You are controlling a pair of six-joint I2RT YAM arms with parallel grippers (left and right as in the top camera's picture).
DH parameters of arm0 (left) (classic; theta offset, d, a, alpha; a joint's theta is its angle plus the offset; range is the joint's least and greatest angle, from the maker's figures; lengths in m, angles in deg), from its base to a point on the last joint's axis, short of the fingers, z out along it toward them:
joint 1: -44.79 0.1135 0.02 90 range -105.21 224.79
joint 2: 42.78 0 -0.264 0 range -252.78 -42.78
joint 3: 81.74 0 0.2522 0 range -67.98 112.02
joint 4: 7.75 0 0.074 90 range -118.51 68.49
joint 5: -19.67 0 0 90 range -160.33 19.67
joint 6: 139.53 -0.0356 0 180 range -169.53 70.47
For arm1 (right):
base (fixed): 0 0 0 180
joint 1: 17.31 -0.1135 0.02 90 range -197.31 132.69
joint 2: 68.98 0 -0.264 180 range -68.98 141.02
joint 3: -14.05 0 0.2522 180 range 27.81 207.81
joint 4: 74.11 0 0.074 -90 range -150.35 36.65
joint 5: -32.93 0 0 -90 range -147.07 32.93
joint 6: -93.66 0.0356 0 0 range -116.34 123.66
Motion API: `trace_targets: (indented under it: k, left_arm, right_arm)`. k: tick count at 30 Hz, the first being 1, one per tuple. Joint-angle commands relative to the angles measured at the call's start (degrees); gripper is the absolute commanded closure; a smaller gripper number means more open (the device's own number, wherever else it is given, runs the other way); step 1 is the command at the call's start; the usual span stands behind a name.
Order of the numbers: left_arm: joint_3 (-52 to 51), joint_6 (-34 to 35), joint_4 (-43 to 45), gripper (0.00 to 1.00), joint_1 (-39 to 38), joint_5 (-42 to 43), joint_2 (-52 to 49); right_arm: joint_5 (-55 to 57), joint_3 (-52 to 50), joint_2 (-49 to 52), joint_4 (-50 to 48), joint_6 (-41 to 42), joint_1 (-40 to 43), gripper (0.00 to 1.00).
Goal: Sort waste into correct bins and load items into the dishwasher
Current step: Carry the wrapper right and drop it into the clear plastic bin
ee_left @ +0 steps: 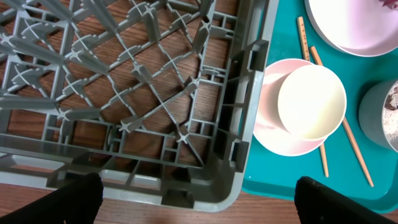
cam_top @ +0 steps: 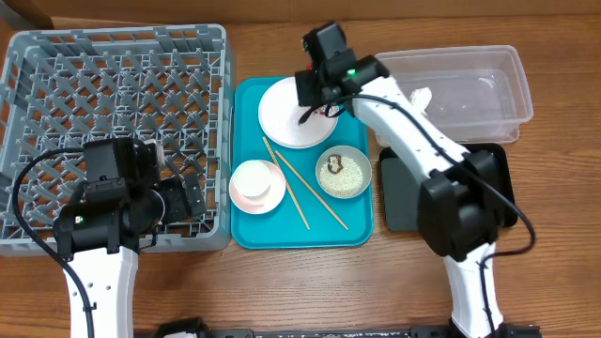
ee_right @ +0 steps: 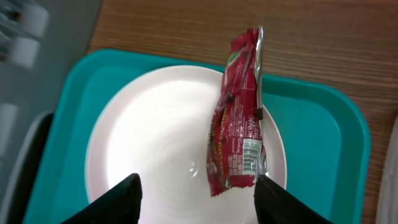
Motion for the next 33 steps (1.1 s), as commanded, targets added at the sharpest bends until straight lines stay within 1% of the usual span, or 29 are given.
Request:
trace_targets:
  k: [1, 9, 12, 13, 18, 20, 21, 22, 28, 33]
  left_arm:
    - [1.4, -0.7, 0.2, 0.00, 0.4, 1.0, 0.1]
    - [1.4, -0.7, 0.1, 0.00, 0.4, 1.0, 0.1]
    - [1.4, -0.7, 0.0, 0.00, 0.4, 1.0, 0.1]
    - [1.4, -0.7, 0.0, 0.00, 0.4, 1.0, 0.1]
    - [1.4, -0.7, 0.0, 0.00, 0.4, 1.0, 0.1]
    - [1.4, -0.7, 0.0, 0.00, 0.4, 1.0, 0.1]
    - [1.4, -0.7, 0.0, 0.00, 0.4, 1.0, 0.1]
    - [1.4, -0.7, 0.0, 0.00, 0.4, 1.0, 0.1]
    - [1.4, -0.7, 0.0, 0.00, 0.4, 1.0, 0.1]
    - [1.4, -0.7, 0.1, 0.00, 0.4, 0.9, 0.1]
  right_arm:
    - [4.0, 0.3, 2.6, -1.0, -0.5, -0.3, 0.45]
    - [4.3, 0.3, 7.3, -2.0, -0.4, -0.3, 0.51]
    - [3.7, -0.2, 7.7, -2.1, -0.3, -0.3, 0.52]
    - [3.7, -0.4, 7.7, -2.3, -0.3, -0.4, 0.53]
    - [3.7, -0.5, 7.7, -2.3, -0.3, -0.4, 0.75]
    - [3.7, -0.5, 7.7, -1.7, -0.3, -0.5, 0.85]
    - [3.7, -0.5, 7.7, -1.3, -0.4, -0.6, 0.92]
    - [3.7, -0.5, 7.7, -0.8, -0.4, -0.7, 0.96]
    - [3.7, 1.8, 6.3, 5.2, -0.3, -1.0, 0.96]
    - [3.7, 6.2, 1.4, 10.3, -0.3, -0.9, 0.96]
